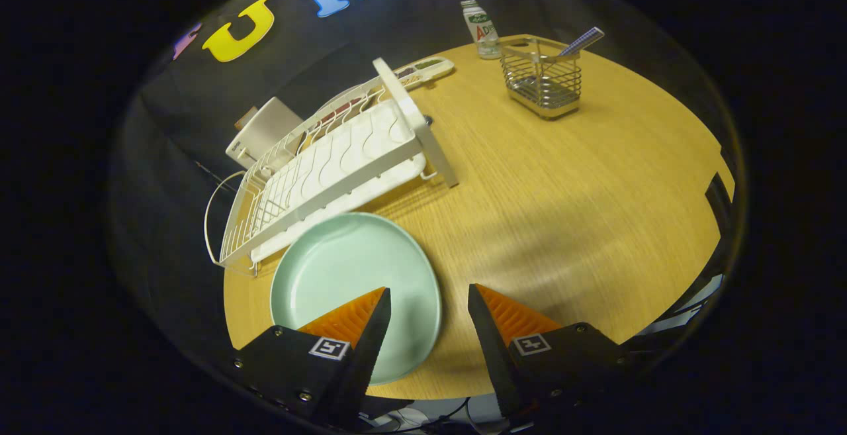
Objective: Take the plate from the dish rack, then take the spoon from the basket and place it into the plate.
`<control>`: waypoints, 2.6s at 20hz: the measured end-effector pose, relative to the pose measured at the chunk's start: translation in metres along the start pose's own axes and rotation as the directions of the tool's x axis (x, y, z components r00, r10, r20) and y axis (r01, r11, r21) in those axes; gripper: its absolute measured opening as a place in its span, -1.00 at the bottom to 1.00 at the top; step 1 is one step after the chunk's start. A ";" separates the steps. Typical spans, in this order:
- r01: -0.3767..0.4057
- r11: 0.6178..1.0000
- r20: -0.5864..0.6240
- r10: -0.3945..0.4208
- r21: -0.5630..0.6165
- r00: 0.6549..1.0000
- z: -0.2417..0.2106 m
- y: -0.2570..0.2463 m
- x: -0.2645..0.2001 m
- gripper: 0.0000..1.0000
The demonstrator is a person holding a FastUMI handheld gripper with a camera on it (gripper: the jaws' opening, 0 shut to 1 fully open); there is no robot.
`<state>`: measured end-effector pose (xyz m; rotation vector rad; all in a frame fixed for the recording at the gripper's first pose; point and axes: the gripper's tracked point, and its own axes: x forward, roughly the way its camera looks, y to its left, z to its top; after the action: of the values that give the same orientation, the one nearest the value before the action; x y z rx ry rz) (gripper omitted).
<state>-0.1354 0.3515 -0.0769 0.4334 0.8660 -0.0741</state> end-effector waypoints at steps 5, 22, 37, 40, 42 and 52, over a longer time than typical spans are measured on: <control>0.069 0.993 0.177 -0.086 0.099 0.980 0.062 -0.030 -0.025 0.49; 0.207 0.876 0.417 -0.400 0.436 0.816 0.228 -0.141 -0.020 0.48; 0.172 0.858 0.465 -0.420 0.485 0.779 0.272 -0.171 0.019 -0.14; 0.140 0.862 0.488 -0.401 0.487 0.775 0.277 -0.160 0.010 -0.44; 0.126 0.875 0.513 -0.385 0.467 0.767 0.286 -0.159 0.011 -0.68; 0.227 0.932 0.555 -0.351 0.282 0.754 0.311 -0.112 -0.012 -0.82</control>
<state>0.0546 0.1250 0.0702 0.4214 0.2832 -0.5677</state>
